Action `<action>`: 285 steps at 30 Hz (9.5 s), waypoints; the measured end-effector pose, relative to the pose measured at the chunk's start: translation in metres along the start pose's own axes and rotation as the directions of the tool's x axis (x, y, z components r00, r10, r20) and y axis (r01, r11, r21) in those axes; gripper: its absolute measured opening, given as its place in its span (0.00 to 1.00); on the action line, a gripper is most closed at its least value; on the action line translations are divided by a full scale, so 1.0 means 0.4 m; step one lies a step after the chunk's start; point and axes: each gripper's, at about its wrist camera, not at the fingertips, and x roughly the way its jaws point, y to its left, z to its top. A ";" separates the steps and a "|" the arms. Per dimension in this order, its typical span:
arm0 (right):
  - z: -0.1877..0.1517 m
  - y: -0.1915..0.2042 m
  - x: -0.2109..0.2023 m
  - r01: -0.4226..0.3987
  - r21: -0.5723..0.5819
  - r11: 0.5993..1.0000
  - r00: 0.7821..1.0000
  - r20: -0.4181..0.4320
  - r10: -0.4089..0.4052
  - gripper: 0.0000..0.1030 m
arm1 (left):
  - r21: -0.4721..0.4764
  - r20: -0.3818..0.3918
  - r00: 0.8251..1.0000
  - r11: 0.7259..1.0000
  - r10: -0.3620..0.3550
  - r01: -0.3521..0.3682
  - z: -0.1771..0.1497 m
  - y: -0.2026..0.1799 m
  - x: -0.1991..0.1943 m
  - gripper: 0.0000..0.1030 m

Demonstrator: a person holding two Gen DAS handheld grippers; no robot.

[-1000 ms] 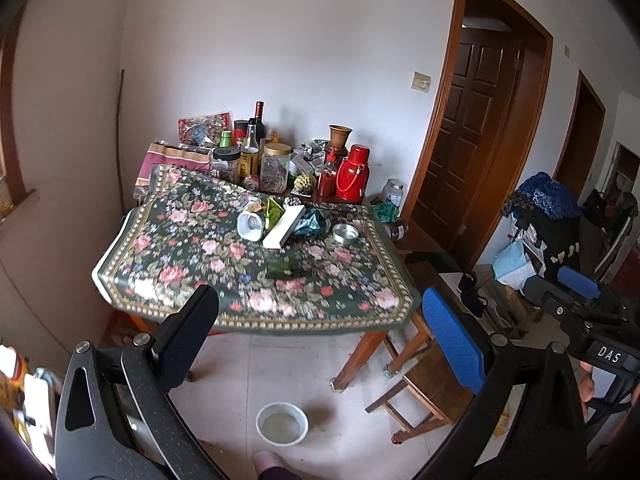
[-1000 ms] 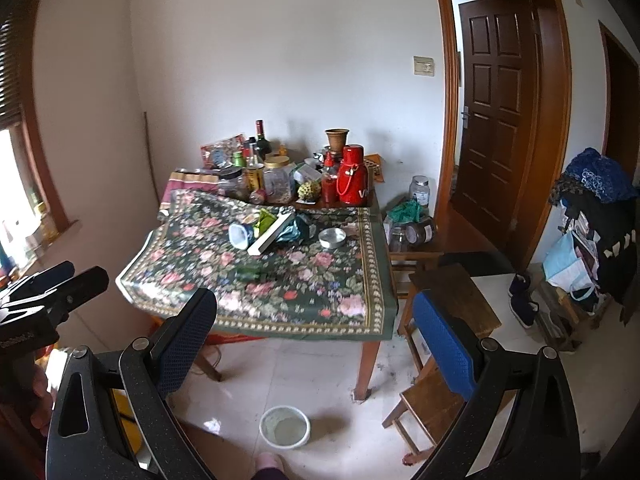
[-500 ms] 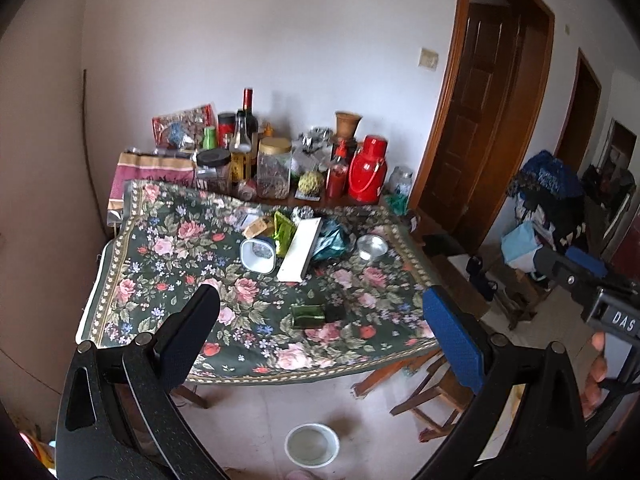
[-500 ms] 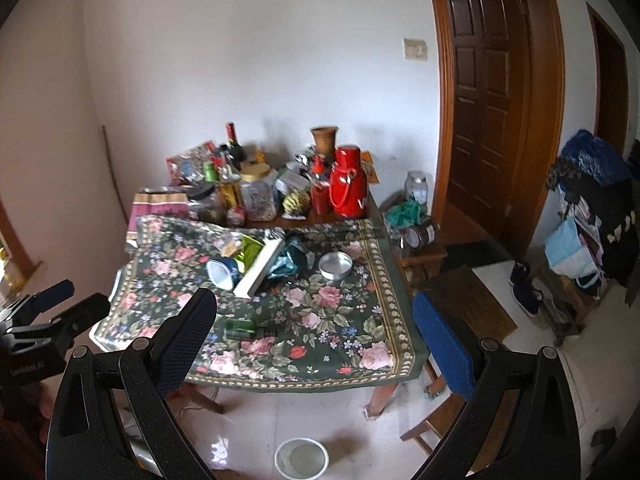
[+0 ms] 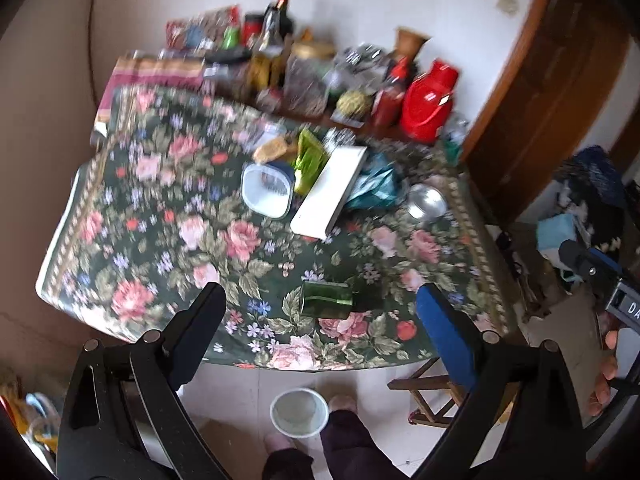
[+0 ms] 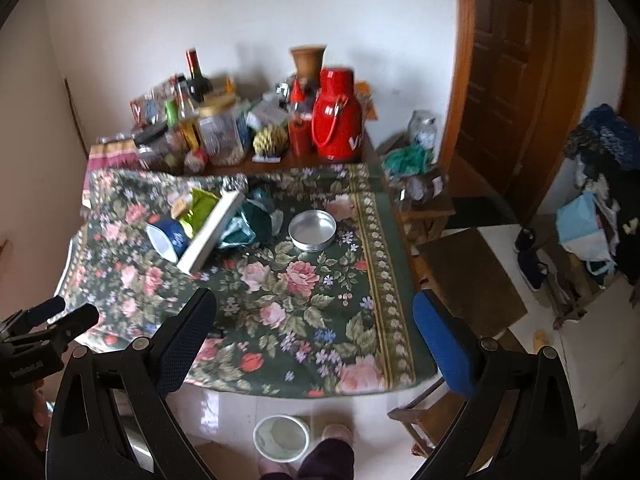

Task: Collect trash
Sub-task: 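Move both tools toward the items on the floral tablecloth, then grasp the green glass jar with the left tool while the right tool grasps the silver tin lid, then carry the jar and the tin lid down toward the white bucket with both tools, then open the right tool over the bucket while the left tool drops the jar in, then raise both empty tools back toward the table items, then grasp the blue Lucky cup with the left tool while the right tool grasps the white long box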

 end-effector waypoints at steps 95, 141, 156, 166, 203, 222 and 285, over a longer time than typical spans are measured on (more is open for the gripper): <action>-0.387 0.206 -0.280 -0.014 0.002 1.000 0.999 0.043 0.014 0.03 | 0.173 0.130 0.977 0.974 -0.171 0.147 -0.360 0.095 -0.434 0.63; -0.984 0.140 0.751 -0.186 -0.024 0.982 0.870 -0.469 0.153 0.30 | -0.003 -0.317 0.945 0.997 -0.073 0.076 -0.949 0.250 0.683 0.63; -0.917 0.055 0.676 -0.110 -0.019 0.994 0.898 -0.431 0.091 0.33 | -0.028 -0.421 0.891 0.984 -0.172 0.176 -0.930 0.156 0.746 0.63; -0.829 0.061 0.551 -0.117 -0.010 0.993 0.907 -0.409 0.103 0.33 | 0.051 -0.388 0.917 0.991 -0.092 0.122 -0.849 0.114 0.580 0.63; -0.312 0.274 -0.384 -0.068 -0.083 0.994 0.990 0.116 0.077 0.48 | 0.147 0.206 0.971 0.985 -0.123 0.094 -0.324 0.117 -0.503 0.70; -0.171 0.257 -0.391 -0.016 -0.061 0.998 0.963 0.267 0.032 0.77 | 0.123 0.366 0.926 0.991 -0.094 0.051 -0.157 0.144 -0.521 0.70; 0.091 0.282 0.542 -0.168 0.255 0.952 0.925 -0.292 0.242 0.46 | 0.220 -0.188 0.961 0.945 -0.201 0.240 0.275 0.183 0.483 0.74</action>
